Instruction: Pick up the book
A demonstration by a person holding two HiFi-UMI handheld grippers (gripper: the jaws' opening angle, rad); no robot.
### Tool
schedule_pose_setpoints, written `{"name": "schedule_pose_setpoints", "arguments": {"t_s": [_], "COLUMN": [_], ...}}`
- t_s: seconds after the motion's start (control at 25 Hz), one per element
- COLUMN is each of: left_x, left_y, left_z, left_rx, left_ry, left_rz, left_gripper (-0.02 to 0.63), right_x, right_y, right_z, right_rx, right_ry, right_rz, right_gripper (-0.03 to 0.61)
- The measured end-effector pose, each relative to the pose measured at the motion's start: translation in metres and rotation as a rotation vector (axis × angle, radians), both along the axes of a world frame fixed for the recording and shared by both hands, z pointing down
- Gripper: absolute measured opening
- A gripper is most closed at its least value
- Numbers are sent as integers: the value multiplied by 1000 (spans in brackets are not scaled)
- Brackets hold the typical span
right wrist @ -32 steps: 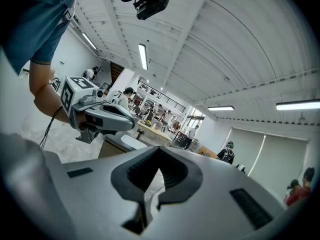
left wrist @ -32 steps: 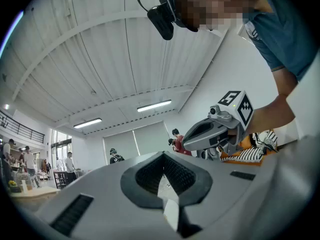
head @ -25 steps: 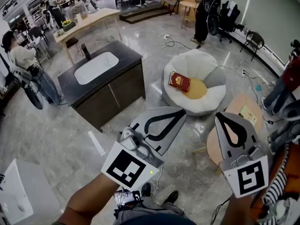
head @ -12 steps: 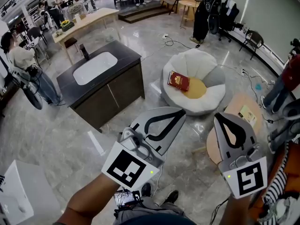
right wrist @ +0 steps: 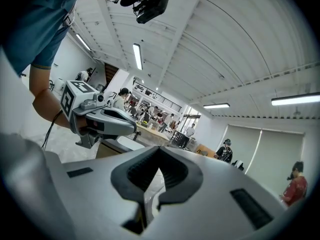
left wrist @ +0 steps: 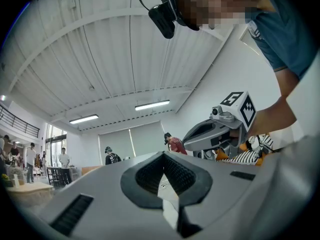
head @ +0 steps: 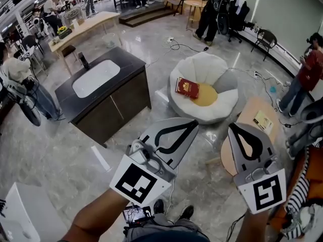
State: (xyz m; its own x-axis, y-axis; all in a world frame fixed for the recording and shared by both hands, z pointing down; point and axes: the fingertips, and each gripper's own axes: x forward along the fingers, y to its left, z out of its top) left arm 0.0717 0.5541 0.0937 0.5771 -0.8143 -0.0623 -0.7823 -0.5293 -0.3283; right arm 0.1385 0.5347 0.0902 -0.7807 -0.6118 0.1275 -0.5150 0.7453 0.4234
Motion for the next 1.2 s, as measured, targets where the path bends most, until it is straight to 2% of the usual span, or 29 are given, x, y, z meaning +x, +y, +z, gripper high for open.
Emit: {"name": "schedule_pose_setpoints", "arguments": {"t_s": [0.36, 0.68, 0.92, 1.2], "left_x": [-3, 8, 31, 74], "left_y": [-10, -40, -75, -121], "left_z": [6, 15, 19, 21], "left_rx": [-4, -22, -28, -39], "left_ry": [8, -2, -19, -41], "left_rz": [57, 45, 13, -26], "left_gripper": [3, 3, 3, 3], "right_x": [-5, 6, 27, 67], "right_y": [-3, -33, -72, -122], "right_z": [6, 17, 22, 25], "right_rx": [-5, -20, -28, -34], "right_ry": [5, -7, -19, -27], "right_rz": [50, 38, 2, -44], "right_gripper": [12, 12, 12, 12]}}
